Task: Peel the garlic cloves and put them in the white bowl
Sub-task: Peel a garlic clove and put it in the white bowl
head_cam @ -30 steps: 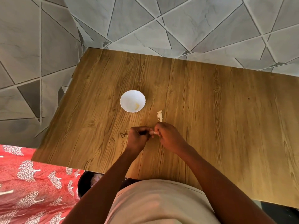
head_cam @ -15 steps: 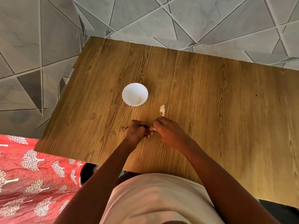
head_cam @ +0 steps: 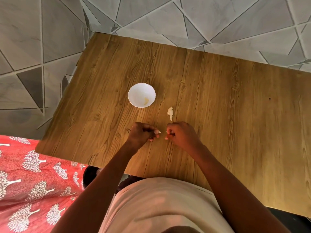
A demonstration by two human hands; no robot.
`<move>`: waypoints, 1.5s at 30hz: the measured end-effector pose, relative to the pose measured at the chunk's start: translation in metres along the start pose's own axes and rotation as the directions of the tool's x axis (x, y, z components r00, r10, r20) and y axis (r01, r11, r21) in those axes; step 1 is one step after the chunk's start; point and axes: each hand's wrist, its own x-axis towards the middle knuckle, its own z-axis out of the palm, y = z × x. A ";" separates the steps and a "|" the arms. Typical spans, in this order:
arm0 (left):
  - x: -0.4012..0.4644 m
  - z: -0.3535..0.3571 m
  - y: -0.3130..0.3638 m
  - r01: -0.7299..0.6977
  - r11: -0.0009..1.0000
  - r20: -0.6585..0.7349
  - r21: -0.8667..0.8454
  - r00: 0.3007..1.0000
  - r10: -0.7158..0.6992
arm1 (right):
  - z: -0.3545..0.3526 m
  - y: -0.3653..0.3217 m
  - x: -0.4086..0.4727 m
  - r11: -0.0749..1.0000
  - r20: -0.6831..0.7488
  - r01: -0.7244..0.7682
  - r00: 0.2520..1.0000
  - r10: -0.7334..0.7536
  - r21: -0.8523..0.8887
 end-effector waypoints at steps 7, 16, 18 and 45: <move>-0.001 0.006 -0.009 -0.062 0.993 -0.049 0.096 0.997 0.067 | 0.004 -0.011 -0.009 0.892 -0.047 -0.090 0.991 0.124 0.444; -0.013 0.023 -0.008 -0.144 0.929 -0.147 0.340 0.968 0.204 | 0.011 -0.022 -0.009 0.951 -0.047 -0.082 0.994 0.100 0.297; -0.015 0.025 -0.005 -0.146 0.917 -0.154 0.372 0.964 0.216 | 0.010 -0.024 -0.009 0.988 -0.027 -0.029 0.999 0.033 0.155; -0.017 0.015 0.001 -0.192 0.870 -0.074 0.453 0.965 0.252 | 0.024 -0.021 -0.010 0.489 0.098 -0.326 0.896 0.434 0.809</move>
